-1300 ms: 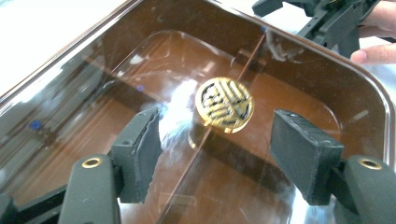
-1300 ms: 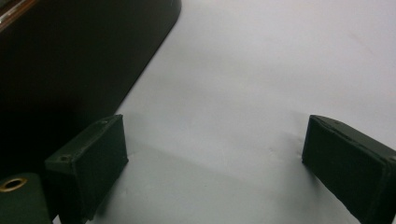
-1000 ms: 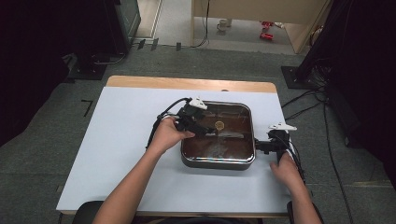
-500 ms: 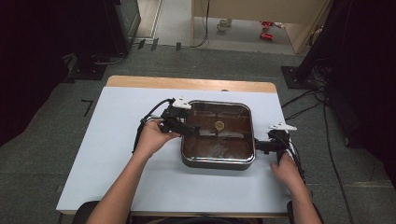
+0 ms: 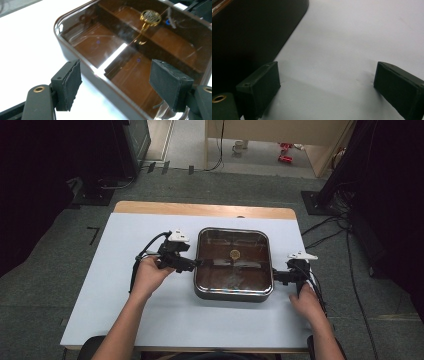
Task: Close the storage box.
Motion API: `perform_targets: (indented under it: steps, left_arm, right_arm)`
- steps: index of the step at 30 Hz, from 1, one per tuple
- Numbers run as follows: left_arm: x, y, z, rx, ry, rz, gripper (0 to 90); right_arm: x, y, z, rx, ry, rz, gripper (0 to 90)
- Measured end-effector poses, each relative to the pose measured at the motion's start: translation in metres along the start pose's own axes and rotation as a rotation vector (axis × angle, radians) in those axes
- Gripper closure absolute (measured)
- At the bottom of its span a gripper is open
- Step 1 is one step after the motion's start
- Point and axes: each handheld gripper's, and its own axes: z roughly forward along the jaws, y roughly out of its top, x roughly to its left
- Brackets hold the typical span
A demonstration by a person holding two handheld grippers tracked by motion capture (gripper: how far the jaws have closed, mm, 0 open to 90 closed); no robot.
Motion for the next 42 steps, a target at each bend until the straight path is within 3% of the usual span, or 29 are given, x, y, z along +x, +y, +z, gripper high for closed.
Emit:
perform_targets:
  steps: [9, 18, 24, 26, 27, 31, 36, 39, 42]
  left_arm:
    - [0.013, -0.033, -0.01, -0.007, 0.095, -0.041, 22.7]
    - [0.019, -0.068, -0.009, -0.003, 0.147, -0.076, 23.9]
    - [0.016, -0.089, 0.0, 0.046, 0.179, -0.084, 23.9]
    - [0.016, -0.092, 0.002, 0.049, 0.182, -0.094, 23.9]
    - [0.015, -0.094, 0.006, 0.076, 0.177, -0.089, 23.8]
    - [0.013, -0.096, 0.013, 0.097, 0.17, -0.074, 23.5]
    - [0.01, -0.099, 0.021, 0.106, 0.176, -0.082, 23.2]
    - [0.006, -0.098, 0.023, 0.111, 0.192, -0.057, 21.2]
    - [0.007, -0.1, 0.023, 0.094, 0.188, -0.065, 20.6]
  right_arm:
    - [0.0, 0.0, 0.0, 0.0, 0.0, 0.0, 6.0]
    - [0.0, 0.0, 0.0, 0.001, 0.0, -0.001, 6.0]
    - [0.0, 0.0, 0.0, 0.001, -0.001, 0.0, 6.0]
    - [0.0, 0.0, 0.0, 0.001, -0.001, 0.0, 6.0]
    - [0.0, 0.0, 0.0, 0.001, -0.001, 0.0, 6.0]
    - [0.0, 0.0, 0.0, 0.001, -0.001, 0.0, 6.0]
    - [0.0, 0.0, 0.0, 0.001, -0.001, 0.0, 6.0]
    - [0.0, 0.0, 0.0, 0.001, -0.001, 0.0, 6.0]
    - [0.0, 0.0, 0.0, 0.001, -0.001, 0.0, 6.0]
